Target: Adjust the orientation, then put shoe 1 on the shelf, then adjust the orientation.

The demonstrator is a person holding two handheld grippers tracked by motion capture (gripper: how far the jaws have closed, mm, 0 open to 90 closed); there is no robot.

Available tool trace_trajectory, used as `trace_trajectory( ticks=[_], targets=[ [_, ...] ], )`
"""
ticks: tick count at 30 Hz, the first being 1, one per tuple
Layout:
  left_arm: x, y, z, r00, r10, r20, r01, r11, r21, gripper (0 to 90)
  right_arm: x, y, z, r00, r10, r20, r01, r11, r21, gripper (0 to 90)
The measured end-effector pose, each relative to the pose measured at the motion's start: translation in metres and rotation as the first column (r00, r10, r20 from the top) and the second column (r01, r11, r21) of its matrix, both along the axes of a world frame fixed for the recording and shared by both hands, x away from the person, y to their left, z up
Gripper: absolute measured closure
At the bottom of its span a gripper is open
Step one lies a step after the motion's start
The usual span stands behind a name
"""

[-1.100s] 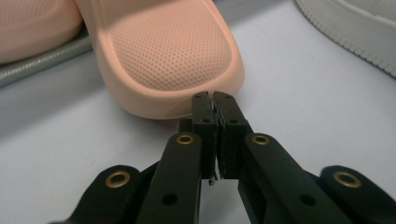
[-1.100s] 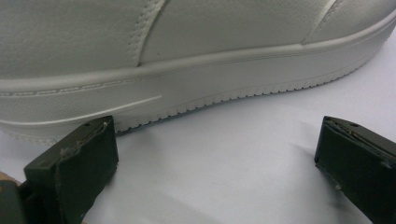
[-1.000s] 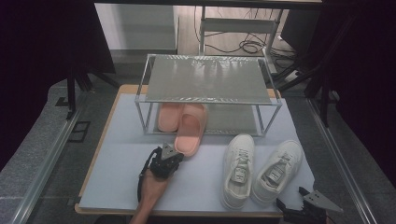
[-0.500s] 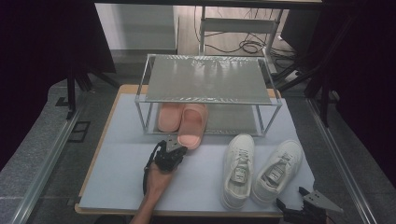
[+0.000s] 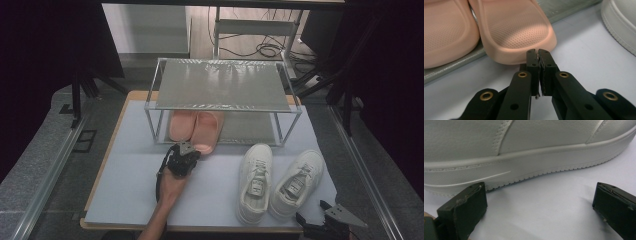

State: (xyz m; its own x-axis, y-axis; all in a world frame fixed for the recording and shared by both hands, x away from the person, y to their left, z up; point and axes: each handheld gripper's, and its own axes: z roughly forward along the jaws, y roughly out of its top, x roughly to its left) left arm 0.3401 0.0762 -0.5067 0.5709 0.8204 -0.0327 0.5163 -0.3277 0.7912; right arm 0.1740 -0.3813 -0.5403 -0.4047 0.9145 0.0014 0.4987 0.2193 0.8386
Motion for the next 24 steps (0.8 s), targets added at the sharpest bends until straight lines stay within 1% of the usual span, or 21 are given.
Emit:
trace_trajectory(
  ticks=[1, 6, 8, 11, 17, 19, 24],
  targets=[
    [0.000, 0.000, 0.000, 1.0000, 0.000, 0.000, 0.000, 1.0000, 0.000, 87.2, 0.000, 0.000, 0.000, 1.0000, 0.000, 0.000, 0.000, 1.000, 0.000, 0.0],
    [0.011, -0.001, -0.001, 0.9999, 0.012, 0.001, -0.012, 0.9999, 0.001, 87.2, 0.000, 0.000, 0.000, 1.0000, 0.000, 0.001, 0.000, 1.000, 0.001, 0.0],
    [0.012, -0.001, -0.001, 0.9999, 0.013, 0.002, -0.013, 0.9999, -0.002, 87.3, 0.000, 0.000, 0.000, 1.0000, 0.000, 0.001, 0.000, 1.000, 0.001, 0.0],
    [0.020, -0.003, -0.002, 0.9999, 0.017, -0.001, -0.017, 0.9998, 0.005, 87.4, 0.000, 0.000, 0.000, 1.0000, 0.000, 0.000, 0.000, 1.000, 0.001, 0.0],
    [0.027, -0.006, -0.002, 0.9997, 0.025, -0.001, -0.025, 0.9996, 0.013, 87.4, 0.000, 0.000, 0.000, 1.0000, 0.000, 0.001, 0.000, 1.000, 0.001, 0.0],
    [0.030, -0.007, -0.003, 0.9996, 0.028, -0.002, -0.028, 0.9996, 0.006, 87.4, 0.000, 0.000, 0.000, 1.0000, 0.000, 0.001, 0.000, 1.000, 0.001, 0.0],
    [0.036, -0.008, -0.004, 0.9995, 0.031, -0.002, -0.031, 0.9995, 0.008, 87.4, 0.000, 0.000, 0.000, 1.0000, 0.000, 0.001, 0.000, 1.000, 0.001, 0.0]
  ],
)
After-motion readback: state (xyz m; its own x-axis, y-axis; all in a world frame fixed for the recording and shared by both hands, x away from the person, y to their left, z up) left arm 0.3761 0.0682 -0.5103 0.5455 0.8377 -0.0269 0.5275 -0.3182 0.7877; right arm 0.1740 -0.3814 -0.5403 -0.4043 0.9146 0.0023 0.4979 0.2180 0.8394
